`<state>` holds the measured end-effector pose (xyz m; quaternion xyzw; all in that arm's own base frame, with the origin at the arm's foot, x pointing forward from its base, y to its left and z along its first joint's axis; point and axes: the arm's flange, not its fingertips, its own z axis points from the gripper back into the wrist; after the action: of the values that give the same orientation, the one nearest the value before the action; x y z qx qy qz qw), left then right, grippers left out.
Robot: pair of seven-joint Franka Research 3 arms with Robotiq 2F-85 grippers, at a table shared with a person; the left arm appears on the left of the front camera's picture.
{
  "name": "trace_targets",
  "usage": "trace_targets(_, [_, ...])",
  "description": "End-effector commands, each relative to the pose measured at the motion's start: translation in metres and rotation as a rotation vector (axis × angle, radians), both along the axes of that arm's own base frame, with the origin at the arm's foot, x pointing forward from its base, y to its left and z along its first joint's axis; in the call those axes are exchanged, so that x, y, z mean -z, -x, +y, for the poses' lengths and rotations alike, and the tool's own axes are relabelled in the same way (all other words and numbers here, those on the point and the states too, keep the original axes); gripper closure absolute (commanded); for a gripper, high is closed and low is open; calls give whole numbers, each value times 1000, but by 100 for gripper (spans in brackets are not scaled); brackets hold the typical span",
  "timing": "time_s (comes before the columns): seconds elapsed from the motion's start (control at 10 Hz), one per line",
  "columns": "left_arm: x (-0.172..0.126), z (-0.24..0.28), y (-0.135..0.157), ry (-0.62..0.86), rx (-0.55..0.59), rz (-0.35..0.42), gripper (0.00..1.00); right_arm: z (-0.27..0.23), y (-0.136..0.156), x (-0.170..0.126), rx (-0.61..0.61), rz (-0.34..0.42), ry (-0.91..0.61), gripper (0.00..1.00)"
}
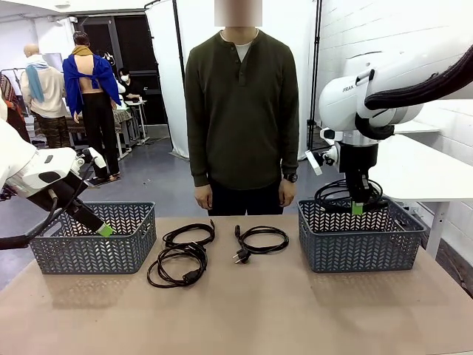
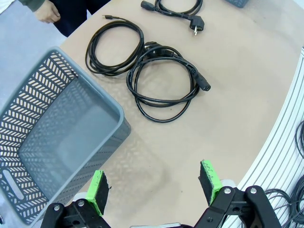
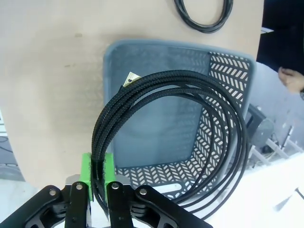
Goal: Organize the cables according to human instructions.
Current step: Pick up a bundle of cables and place it in the basket indicated by the human.
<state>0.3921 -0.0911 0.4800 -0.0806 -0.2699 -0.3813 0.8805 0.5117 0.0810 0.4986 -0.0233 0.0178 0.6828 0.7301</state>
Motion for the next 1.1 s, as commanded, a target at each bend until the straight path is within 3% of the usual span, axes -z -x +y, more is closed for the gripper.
trace_targets(0.0, [0,1,0,16,-3,6,0,-1,4,-3,4,5,7,100])
trace_targets(0.3, [0,1,0,16,-3,6,0,0,1,-2,0,2,1,100])
trace_targets(1.0, [0,1,0,16,-3,6,0,-21,-46,30,-42,-67,-13,100])
